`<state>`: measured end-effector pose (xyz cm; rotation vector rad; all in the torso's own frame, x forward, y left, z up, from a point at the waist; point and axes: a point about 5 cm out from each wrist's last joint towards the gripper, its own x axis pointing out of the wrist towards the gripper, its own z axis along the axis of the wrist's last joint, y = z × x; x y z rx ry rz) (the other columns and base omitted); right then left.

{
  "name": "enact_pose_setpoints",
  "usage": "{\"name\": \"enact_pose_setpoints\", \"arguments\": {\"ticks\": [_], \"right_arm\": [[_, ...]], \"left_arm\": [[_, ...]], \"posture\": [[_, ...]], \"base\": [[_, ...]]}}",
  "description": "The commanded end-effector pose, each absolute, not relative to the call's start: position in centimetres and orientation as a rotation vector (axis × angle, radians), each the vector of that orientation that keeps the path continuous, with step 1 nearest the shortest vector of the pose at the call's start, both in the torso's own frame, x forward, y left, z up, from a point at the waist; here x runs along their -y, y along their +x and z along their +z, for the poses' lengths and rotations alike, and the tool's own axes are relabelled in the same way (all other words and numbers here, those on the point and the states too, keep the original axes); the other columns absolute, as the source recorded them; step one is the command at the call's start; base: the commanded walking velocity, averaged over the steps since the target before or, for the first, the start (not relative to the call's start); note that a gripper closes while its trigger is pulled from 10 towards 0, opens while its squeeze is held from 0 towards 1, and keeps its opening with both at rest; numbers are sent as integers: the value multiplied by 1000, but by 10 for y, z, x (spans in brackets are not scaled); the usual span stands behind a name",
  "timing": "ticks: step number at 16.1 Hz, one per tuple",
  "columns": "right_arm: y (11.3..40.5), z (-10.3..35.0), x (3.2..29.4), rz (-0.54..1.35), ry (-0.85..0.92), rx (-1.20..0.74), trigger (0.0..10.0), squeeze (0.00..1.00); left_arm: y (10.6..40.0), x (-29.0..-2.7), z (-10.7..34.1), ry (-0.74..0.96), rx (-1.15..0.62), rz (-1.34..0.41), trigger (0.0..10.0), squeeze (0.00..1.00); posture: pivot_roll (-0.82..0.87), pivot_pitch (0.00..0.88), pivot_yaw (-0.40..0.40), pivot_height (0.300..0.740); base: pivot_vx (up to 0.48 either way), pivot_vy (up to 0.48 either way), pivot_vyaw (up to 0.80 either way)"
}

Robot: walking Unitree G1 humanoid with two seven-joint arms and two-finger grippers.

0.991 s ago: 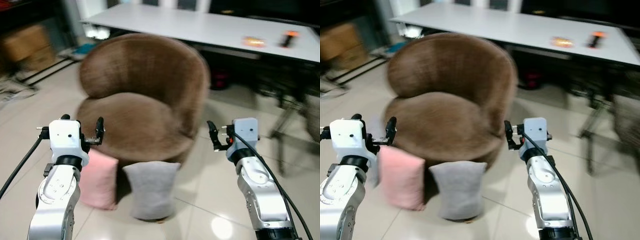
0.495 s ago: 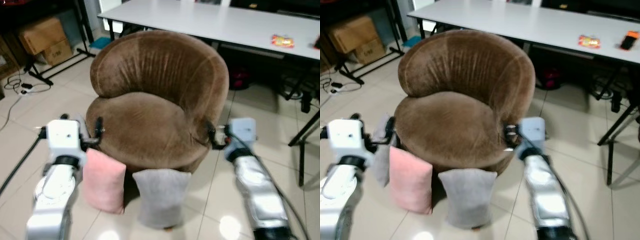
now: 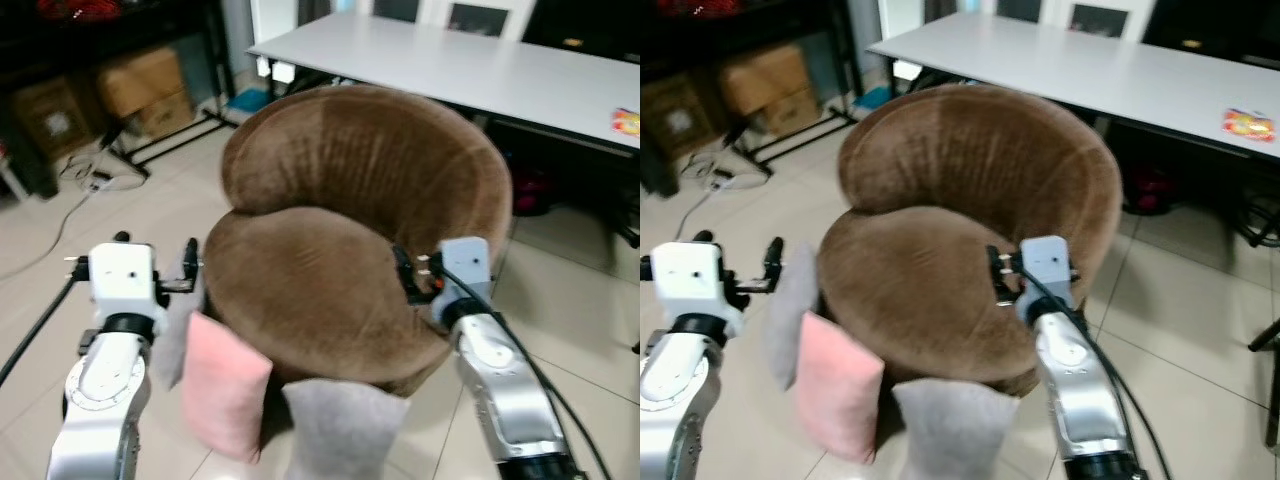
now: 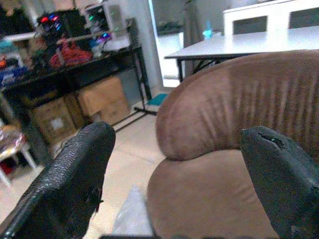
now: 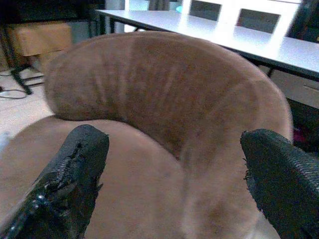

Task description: Move the pillow to the sofa from floor

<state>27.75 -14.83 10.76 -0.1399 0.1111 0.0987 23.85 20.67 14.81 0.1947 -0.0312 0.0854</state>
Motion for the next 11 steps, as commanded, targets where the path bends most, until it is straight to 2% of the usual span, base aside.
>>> {"name": "enact_pose_setpoints", "arguments": {"ticks": [1, 7, 11], "right_arm": [[276, 108, 151, 102, -131, -118, 10000, 0], [279, 111, 152, 105, -127, -98, 10000, 0], [279, 111, 153, 111, -102, -92, 10000, 0]], "left_arm": [[239, -203, 148, 211, 33, 77, 10000, 35], [239, -205, 148, 225, 38, 72, 10000, 0], [237, -206, 145, 252, 34, 74, 10000, 0]], "posture": [[-66, 0, 12, 740], [-61, 0, 4, 740], [-52, 0, -6, 705]], "base": [[0, 0, 0], [0, 0, 0], [0, 0, 0]]}}
